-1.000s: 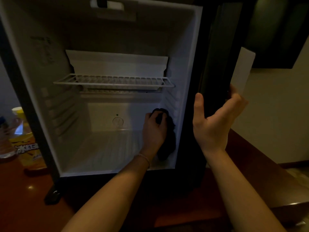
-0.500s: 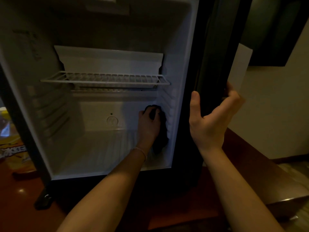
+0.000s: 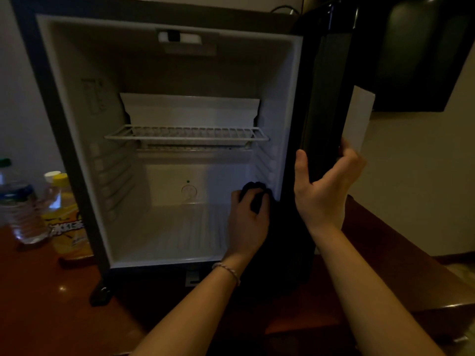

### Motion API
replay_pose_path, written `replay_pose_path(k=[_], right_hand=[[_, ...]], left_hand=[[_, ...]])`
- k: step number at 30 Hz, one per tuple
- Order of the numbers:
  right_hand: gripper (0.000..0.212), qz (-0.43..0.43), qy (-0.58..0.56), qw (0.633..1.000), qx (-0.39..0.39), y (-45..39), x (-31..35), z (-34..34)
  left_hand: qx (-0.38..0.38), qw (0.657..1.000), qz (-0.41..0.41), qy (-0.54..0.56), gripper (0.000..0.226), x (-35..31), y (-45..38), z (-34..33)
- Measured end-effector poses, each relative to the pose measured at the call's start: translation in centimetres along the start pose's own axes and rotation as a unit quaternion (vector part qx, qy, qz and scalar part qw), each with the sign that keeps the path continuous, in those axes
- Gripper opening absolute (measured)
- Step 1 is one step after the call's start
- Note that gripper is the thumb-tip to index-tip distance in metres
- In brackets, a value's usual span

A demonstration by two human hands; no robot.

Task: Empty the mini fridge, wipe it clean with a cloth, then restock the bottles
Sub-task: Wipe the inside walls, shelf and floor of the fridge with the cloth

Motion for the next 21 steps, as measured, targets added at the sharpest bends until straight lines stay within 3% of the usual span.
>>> replay_pose_path(k=[5,21], right_hand=[[0.062,-0.005,-0.008,1.0,0.002,0.1,-0.1,0.0],[0.061,-0.002,-0.004,1.0,-0.005,0.3,0.1,-0.1]], left_hand=[[-0.028,0.996,0.069,0.046,0.013,1.5,0.9,-0.3],[-0.025,0.999,0.038,0.012,0.014,3.2,-1.3,-0.7]])
Point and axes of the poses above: each hand's wrist, its own y-axis away from the middle knuckle, its own z-axis out of the back of the hand, x = y × z, the point moved 9 cm from there along -y, towards the middle knuckle, and after that the axes turned 11 degrees about -z, right-handed, at the moved point
